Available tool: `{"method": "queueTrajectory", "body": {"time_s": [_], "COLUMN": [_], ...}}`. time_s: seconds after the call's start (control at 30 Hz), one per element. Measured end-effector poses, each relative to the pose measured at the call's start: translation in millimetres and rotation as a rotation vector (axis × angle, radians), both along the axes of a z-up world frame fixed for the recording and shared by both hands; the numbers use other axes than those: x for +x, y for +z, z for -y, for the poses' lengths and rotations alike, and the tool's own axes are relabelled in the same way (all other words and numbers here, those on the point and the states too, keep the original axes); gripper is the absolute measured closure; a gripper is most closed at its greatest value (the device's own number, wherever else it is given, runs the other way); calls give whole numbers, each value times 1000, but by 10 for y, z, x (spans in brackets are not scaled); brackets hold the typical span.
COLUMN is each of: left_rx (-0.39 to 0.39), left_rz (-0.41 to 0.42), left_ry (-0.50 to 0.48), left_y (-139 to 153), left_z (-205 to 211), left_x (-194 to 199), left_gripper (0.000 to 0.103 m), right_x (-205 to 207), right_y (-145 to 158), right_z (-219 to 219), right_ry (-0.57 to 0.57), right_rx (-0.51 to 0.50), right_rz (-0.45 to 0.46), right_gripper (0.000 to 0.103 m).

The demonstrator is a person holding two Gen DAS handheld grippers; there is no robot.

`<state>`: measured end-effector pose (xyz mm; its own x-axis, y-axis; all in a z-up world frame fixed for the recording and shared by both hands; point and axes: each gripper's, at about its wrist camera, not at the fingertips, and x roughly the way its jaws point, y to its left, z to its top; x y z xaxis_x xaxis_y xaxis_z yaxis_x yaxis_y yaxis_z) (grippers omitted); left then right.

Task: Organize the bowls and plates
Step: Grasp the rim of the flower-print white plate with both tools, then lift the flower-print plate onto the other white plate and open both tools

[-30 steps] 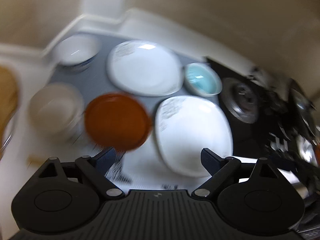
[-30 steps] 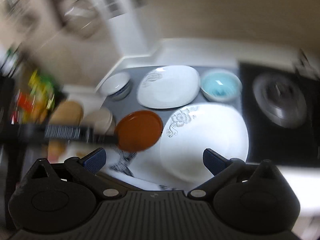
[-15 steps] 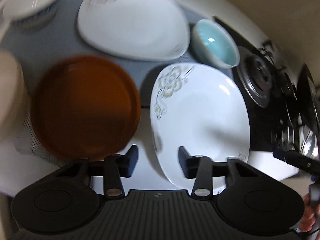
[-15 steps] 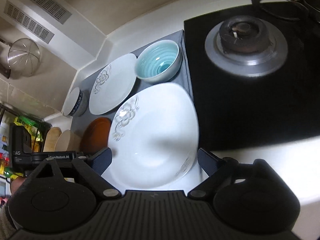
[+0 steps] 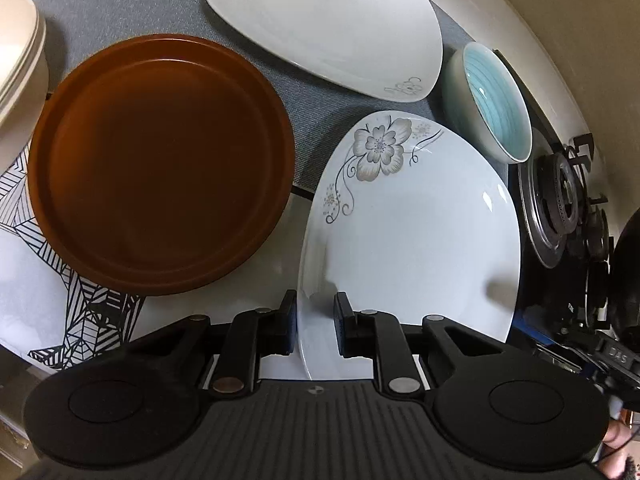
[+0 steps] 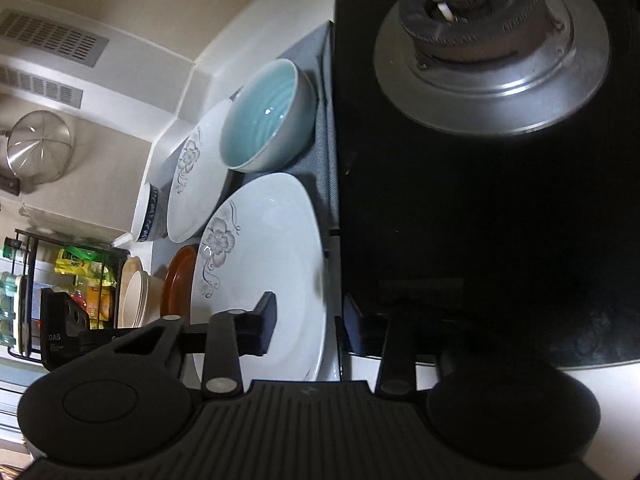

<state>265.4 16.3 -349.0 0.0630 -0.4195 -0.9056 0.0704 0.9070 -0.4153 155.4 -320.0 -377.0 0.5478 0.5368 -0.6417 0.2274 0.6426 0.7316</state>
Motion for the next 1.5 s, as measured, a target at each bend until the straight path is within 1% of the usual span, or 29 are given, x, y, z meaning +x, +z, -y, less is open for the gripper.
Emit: {"method": "queueTrajectory", "body": {"time_s": [0.1, 0.13, 0.17, 0.2, 0.23, 0.27, 0.33, 0.4, 0.47, 0.5, 0.63, 0.7, 0.77, 0.83, 0.97, 1.07, 1.13, 1.23, 1.3, 1.37, 1.5], "left_rx": [-23, -28, -30, -31, -34, -36, -46, -51, -51, -52, -56, -68, -74, -68, -101, -114, -115, -98, -79, -62, -23], "left_rz": [-7, -17, -22, -23, -24, -26, -38, -46, -37, -29, 6, -9, -28, -14, -3, 50, 92, 141, 155, 147, 134], "left_ry": [-23, -28, -44, -63, -79, -98, -120, -133, -167, -182, -227, -219, -213, -218, -209, -202, -194, -177, -175, -167, -180], "left_y": [-35, -40, -22, -21, -21, -21, -25, -35, -3, 4, 177, 208, 251, 335, 561, 775, 891, 953, 909, 845, 688], "left_z": [-15, -24, -20, -11, -10, -8, -25, -15, 0, 70, 65, 33, -11, -55, -251, -436, -535, -668, -753, -805, -852], "left_x": [45, 67, 101, 131, 148, 166, 202, 253, 286, 315, 285, 295, 296, 281, 326, 410, 526, 792, 995, 1210, 1554], "left_gripper": [81, 81, 81, 81, 81, 81, 81, 79, 79, 79, 77, 77, 76, 75, 78, 78, 78, 78, 78, 78, 78], "right_x": [53, 62, 59, 55, 58, 68, 64, 23, -23, -46, -155, -203, -226, -242, -236, -133, 21, 333, 535, 725, 1021], "right_y": [-96, -141, -191, -225, -229, -217, -174, -136, -123, -104, 72, 170, 295, 432, 661, 801, 855, 856, 799, 709, 539], "right_z": [-68, -74, -96, -128, -148, -179, -231, -248, -245, -253, -292, -315, -385, -455, -566, -686, -778, -964, -1083, -1182, -1342], "right_ry": [5, -8, -21, -29, -28, -18, -3, -4, -22, -32, -58, -70, -53, -32, -48, -58, -53, -42, -43, -56, -83], "right_rx": [-18, -1, 32, 52, 34, 9, -35, -34, -15, -17, -38, -29, -65, -97, -93, -79, -82, -94, -102, -98, -114], "right_rz": [-11, -22, -27, -23, -18, -12, 0, 23, 24, 24, 54, 60, 69, 84, 121, 160, 179, 193, 194, 188, 174], "right_gripper": [65, 68, 74, 74, 76, 82, 86, 86, 87, 87, 87, 85, 83, 83, 83, 83, 83, 83, 83, 83, 83]}}
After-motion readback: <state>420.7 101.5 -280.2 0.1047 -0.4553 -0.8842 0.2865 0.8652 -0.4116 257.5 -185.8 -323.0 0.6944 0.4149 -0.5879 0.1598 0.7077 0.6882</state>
